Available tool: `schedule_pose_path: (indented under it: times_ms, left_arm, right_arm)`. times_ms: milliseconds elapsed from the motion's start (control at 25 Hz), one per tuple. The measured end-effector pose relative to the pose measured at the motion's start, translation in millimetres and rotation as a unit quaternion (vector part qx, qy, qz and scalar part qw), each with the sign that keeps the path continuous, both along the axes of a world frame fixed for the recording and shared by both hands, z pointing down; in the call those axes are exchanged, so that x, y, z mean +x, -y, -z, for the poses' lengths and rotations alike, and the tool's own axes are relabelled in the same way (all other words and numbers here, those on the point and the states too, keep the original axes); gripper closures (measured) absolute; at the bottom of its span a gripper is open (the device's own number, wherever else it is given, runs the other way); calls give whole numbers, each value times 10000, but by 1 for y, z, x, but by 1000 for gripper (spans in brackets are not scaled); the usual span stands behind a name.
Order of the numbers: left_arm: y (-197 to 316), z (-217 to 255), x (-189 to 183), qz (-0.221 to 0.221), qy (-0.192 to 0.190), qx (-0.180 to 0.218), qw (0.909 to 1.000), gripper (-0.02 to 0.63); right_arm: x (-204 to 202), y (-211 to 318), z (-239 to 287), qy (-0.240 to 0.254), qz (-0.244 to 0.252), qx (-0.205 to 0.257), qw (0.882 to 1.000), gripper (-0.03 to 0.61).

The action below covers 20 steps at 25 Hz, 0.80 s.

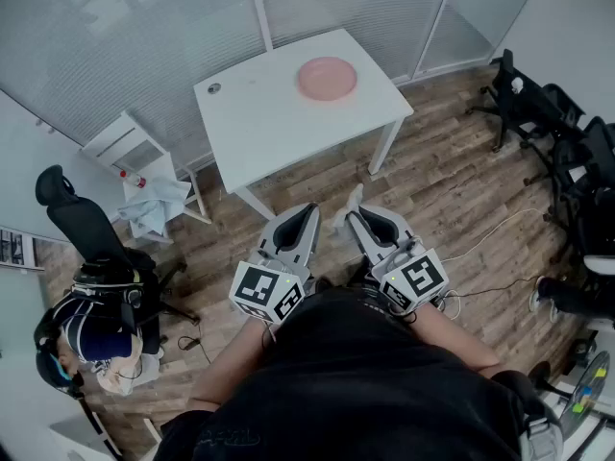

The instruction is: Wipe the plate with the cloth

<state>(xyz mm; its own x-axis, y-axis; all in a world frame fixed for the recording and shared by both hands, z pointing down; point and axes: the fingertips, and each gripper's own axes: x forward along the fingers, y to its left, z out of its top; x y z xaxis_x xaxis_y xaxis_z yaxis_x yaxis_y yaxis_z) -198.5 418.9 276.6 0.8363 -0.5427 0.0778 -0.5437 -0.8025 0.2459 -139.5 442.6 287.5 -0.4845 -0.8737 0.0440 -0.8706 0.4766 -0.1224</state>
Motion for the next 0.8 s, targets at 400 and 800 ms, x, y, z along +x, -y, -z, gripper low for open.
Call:
schedule_pose_path:
  times_ms: [400, 800]
  left_arm:
    - [4, -7, 9, -71, -1, -102, 9999, 598]
    - [18, -13, 39, -140, 22, -257, 9996, 598]
  right_arm:
    - [9, 4, -5, 20, -55, -20, 10000, 540]
    - [38, 16, -10, 150, -84, -113, 9998, 540]
